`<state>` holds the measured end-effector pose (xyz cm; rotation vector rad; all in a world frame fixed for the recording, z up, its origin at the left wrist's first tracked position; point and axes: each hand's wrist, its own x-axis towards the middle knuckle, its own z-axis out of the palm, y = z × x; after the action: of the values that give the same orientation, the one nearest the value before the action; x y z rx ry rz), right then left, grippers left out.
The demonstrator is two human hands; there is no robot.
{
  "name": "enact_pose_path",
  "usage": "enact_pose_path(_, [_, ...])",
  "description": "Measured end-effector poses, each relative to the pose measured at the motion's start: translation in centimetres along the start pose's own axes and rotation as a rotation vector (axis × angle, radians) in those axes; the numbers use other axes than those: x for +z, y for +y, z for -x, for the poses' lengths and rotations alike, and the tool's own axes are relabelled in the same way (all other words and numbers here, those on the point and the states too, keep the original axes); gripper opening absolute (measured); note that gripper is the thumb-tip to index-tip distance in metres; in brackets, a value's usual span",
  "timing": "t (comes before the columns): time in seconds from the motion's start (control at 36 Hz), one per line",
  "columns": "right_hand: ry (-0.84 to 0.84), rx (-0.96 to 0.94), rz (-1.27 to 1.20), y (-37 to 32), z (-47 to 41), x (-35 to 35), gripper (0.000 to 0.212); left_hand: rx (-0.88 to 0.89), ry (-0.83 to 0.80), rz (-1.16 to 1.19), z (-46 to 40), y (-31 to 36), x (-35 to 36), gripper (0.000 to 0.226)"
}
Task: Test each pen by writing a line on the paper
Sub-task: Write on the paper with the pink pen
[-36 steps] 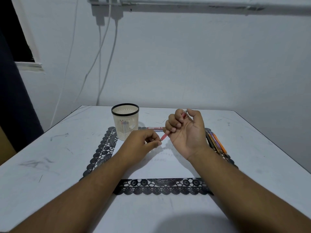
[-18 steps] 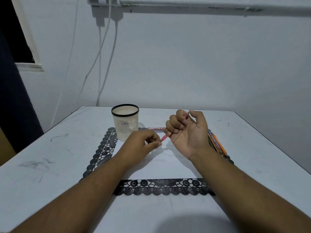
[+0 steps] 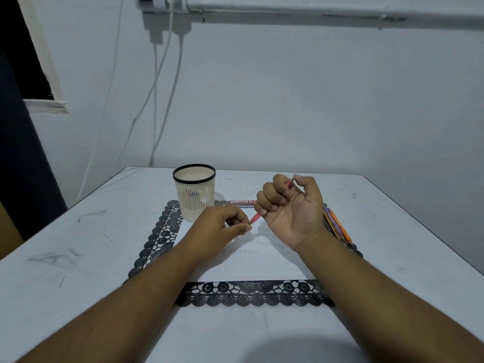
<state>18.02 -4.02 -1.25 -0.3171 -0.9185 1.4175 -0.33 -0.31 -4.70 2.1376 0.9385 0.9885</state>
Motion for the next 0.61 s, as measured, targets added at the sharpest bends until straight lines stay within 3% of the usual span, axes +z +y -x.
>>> enact_pose_path(0.61, [-0.067, 0.019, 0.053, -0.64, -0.02, -0.03, 0.031, 0.003, -0.010, 0.056, 0.16, 0.55, 0.22, 0.013])
